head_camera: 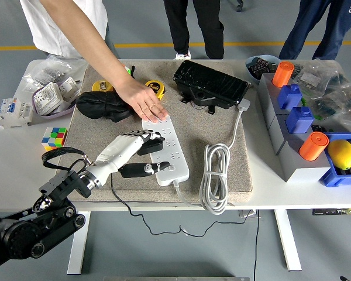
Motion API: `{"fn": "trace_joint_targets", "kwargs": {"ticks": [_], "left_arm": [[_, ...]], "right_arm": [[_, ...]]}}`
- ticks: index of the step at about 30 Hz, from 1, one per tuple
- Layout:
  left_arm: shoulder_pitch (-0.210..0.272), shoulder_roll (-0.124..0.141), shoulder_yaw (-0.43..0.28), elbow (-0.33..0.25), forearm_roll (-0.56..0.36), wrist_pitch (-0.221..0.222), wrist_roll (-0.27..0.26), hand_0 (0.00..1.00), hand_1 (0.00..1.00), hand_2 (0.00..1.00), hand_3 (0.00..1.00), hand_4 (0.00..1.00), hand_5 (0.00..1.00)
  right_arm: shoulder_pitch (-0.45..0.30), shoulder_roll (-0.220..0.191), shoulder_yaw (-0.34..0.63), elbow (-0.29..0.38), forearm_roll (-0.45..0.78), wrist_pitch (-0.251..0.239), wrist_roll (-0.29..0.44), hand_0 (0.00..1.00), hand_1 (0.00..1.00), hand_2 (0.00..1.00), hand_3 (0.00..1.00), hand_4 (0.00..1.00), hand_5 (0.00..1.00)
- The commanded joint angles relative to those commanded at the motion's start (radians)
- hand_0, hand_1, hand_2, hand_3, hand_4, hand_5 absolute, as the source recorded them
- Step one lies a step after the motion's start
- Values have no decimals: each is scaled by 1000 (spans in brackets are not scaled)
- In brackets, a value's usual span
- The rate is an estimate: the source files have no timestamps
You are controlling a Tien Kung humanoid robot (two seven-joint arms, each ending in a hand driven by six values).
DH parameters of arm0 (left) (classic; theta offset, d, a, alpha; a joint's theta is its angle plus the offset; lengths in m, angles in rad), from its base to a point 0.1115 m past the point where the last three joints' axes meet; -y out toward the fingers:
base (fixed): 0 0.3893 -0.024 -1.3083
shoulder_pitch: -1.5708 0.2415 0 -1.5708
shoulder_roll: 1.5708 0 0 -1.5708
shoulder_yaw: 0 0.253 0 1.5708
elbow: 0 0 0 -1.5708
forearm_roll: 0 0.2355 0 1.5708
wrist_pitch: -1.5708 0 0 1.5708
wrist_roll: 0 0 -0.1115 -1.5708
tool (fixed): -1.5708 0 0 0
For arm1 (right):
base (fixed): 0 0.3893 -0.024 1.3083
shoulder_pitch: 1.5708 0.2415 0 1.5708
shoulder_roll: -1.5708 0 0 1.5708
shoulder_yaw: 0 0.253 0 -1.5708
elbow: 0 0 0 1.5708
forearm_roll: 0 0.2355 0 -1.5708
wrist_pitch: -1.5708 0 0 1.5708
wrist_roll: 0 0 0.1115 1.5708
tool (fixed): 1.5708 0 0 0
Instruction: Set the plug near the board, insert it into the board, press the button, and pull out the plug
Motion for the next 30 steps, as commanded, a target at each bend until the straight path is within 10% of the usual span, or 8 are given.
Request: {"fn": "trace_joint_targets", "kwargs": {"ticks": [21, 22, 27, 28, 30], "left_arm": [[22, 46, -58, -190, -53, -33, 41, 818, 843, 856, 795, 910, 909], [24, 51, -62, -206, -60, -42, 52, 636, 697, 744, 790, 916, 889], [29, 89, -85, -357, -72, -153, 194, 636, 697, 744, 790, 916, 889], [29, 93, -87, -379, -73, -174, 223, 296, 490, 522, 803, 895, 509], [27, 106, -93, -434, -87, -234, 298, 296, 490, 522, 803, 895, 509]], "right_arm": [[-2, -3, -3, 0, -1, 0, 0, 604, 622, 593, 544, 903, 375], [-2, -4, -3, 1, -1, 0, 0, 605, 622, 593, 544, 902, 373], [-4, -7, -6, 1, -3, 0, 0, 605, 622, 593, 544, 902, 373], [-5, -7, -6, 1, -3, 0, 0, 605, 622, 592, 544, 902, 373], [-5, -8, -8, 1, -3, 0, 0, 605, 622, 592, 544, 902, 373]]}}
